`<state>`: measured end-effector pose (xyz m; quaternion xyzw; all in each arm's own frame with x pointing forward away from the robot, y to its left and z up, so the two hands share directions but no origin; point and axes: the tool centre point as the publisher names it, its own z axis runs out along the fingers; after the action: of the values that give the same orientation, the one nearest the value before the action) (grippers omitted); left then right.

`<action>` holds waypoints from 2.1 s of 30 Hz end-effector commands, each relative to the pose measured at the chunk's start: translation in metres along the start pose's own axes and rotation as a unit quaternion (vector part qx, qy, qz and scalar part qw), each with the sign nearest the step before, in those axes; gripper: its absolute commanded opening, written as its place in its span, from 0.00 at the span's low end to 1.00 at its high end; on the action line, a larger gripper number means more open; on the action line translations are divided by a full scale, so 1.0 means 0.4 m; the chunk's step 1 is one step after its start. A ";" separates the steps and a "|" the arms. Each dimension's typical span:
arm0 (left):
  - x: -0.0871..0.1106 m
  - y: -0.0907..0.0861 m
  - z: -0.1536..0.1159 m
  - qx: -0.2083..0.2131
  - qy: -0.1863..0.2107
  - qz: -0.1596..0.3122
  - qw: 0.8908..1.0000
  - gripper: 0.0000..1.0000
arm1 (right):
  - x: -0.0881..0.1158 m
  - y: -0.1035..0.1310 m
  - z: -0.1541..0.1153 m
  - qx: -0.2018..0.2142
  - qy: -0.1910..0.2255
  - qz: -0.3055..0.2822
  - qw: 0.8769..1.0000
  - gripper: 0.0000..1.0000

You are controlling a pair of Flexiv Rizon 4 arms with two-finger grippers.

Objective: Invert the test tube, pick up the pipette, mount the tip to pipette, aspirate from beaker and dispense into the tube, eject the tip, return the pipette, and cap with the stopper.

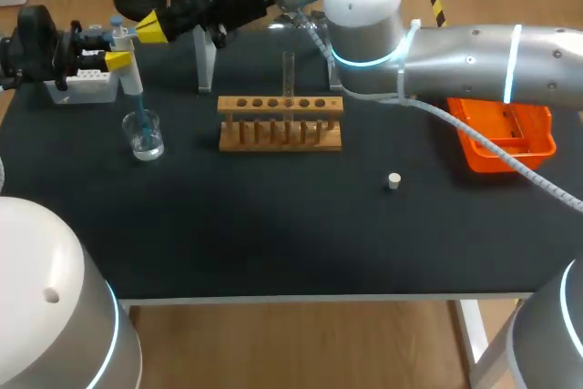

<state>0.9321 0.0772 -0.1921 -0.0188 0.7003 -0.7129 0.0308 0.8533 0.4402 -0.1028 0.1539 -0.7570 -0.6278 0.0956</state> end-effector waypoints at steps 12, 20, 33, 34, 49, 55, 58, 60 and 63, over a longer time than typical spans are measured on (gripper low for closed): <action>-0.004 0.002 -0.002 0.001 0.002 0.000 1.000 0.00 | -0.078 -0.016 0.054 -0.058 -0.045 0.036 0.997 0.00; -0.004 0.002 -0.002 0.001 0.002 0.000 1.000 0.00 | -0.114 -0.027 0.075 -0.067 -0.063 0.045 0.995 0.00; -0.004 0.002 -0.002 0.001 0.002 0.000 1.000 0.00 | -0.170 -0.029 0.087 -0.069 -0.078 0.045 0.994 0.00; -0.004 0.002 -0.002 0.001 0.002 0.000 1.000 0.00 | -0.175 -0.030 0.088 -0.069 -0.080 0.045 0.993 0.00; -0.004 0.002 -0.002 0.001 0.002 0.000 1.000 0.00 | -0.212 -0.041 0.094 -0.076 -0.092 0.044 0.992 0.00; -0.004 0.002 -0.002 0.001 0.002 0.000 1.000 0.00 | -0.220 -0.043 0.098 -0.079 -0.094 0.043 0.992 0.00; -0.004 0.002 -0.002 0.001 0.002 0.000 1.000 0.00 | -0.224 -0.047 0.100 -0.080 -0.096 0.044 0.991 0.00; -0.004 0.002 -0.002 0.001 0.002 0.000 1.000 0.00 | -0.224 -0.050 0.101 -0.081 -0.097 0.044 0.991 0.00; -0.004 0.002 -0.002 0.001 0.002 0.000 1.000 0.00 | -0.227 -0.055 0.103 -0.080 -0.098 0.046 0.991 0.00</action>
<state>0.9320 0.0772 -0.1922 -0.0189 0.7004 -0.7128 0.0308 0.9242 0.5036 -0.1257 0.0477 -0.7164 -0.6934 0.0607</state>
